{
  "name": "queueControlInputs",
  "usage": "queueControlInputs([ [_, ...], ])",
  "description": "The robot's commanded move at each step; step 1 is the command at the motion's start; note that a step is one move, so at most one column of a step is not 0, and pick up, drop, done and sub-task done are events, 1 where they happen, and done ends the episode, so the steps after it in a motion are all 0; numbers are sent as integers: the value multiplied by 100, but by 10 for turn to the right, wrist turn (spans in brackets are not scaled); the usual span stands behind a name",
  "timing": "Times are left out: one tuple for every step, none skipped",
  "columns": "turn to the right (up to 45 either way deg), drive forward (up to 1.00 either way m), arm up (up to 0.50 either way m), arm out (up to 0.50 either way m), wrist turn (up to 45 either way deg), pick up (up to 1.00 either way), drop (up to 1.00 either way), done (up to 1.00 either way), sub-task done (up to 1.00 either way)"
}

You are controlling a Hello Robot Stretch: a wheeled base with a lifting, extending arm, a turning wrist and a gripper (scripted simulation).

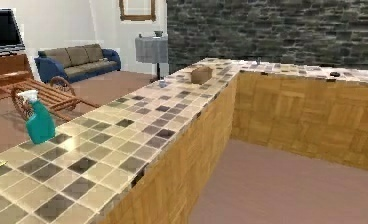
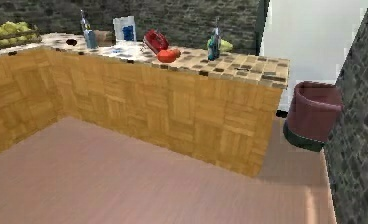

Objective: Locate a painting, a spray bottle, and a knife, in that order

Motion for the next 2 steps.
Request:
queueControlInputs([
  [0, 15, 0, 0, 0, 0, 0, 0, 0],
  [-420, 0, 0, 0, 0, 0, 0, 0, 0],
])
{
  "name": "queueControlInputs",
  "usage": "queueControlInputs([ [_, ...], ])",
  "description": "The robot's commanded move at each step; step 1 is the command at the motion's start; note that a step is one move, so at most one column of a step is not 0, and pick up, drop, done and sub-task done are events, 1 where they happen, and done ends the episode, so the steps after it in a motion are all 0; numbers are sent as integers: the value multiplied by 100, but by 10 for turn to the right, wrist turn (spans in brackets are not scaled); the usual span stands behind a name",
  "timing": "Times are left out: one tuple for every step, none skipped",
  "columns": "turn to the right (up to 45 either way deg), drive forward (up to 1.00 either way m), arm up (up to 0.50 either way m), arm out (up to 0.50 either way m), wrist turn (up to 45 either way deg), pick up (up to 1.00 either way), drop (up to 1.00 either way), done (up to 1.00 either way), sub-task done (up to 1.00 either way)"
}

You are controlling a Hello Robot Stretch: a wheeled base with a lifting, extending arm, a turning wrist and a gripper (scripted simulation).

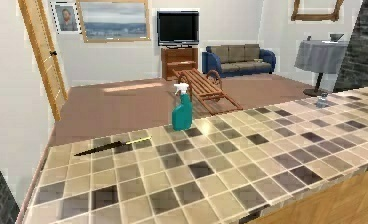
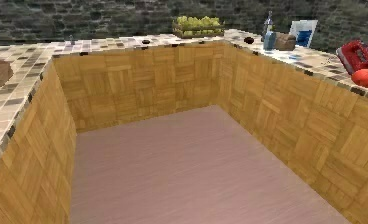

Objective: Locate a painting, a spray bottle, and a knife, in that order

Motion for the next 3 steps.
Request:
queueControlInputs([
  [0, 0, 0, 0, 0, 0, 0, 0, 100],
  [-180, 0, 0, 0, 0, 0, 0, 0, 0],
  [0, 0, 0, 0, 0, 0, 0, 100, 0],
])
